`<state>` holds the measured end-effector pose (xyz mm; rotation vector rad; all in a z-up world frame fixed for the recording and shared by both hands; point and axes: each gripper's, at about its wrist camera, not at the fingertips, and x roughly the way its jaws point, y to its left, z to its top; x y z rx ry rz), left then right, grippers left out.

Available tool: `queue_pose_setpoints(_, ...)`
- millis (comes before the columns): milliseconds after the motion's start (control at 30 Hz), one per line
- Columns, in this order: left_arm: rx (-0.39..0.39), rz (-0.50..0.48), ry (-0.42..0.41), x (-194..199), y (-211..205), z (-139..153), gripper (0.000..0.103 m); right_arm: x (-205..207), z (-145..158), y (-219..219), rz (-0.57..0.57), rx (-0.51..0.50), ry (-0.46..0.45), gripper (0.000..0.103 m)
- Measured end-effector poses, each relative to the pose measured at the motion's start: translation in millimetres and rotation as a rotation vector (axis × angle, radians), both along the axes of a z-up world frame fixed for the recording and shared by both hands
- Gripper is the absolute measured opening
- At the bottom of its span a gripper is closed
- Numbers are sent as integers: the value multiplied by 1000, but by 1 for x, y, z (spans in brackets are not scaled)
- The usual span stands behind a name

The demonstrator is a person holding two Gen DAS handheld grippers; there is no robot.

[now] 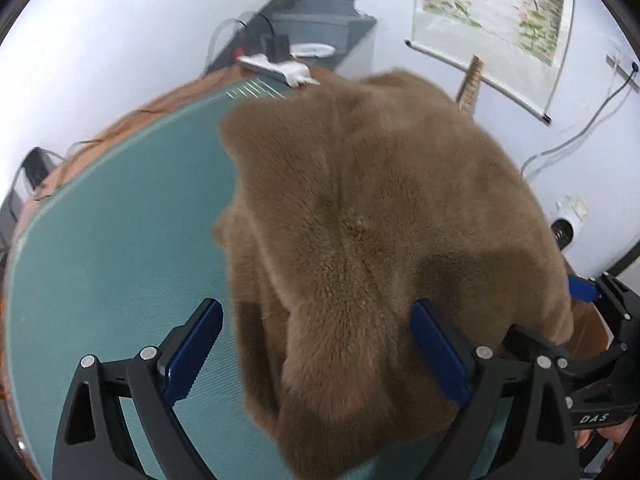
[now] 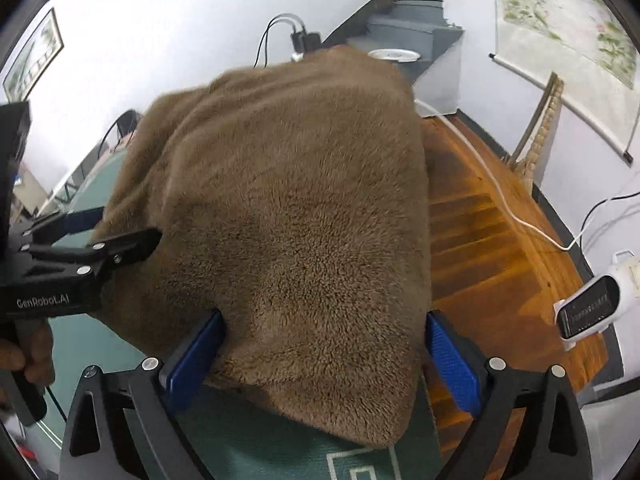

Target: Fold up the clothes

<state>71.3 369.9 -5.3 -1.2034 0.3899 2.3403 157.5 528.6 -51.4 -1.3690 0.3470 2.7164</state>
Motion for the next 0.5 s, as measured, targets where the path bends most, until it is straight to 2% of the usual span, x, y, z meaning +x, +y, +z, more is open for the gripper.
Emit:
queue_pose_setpoints(133,25,29,51,16,-4,33,102,11,23,-1,-22,15,-7,100)
queue_pose_setpoints(233,36,54,71,26,-8,50,102,26,39,-4,-53,30,-10,100)
queue_pose_setpoints(333,73,79,64,30,-16,61,103,42,54,-8,-82,53,10,100)
queue_pose_setpoints(500,80,113,64,41,-25,70,103,57,72,-21,-110,130,54,100)
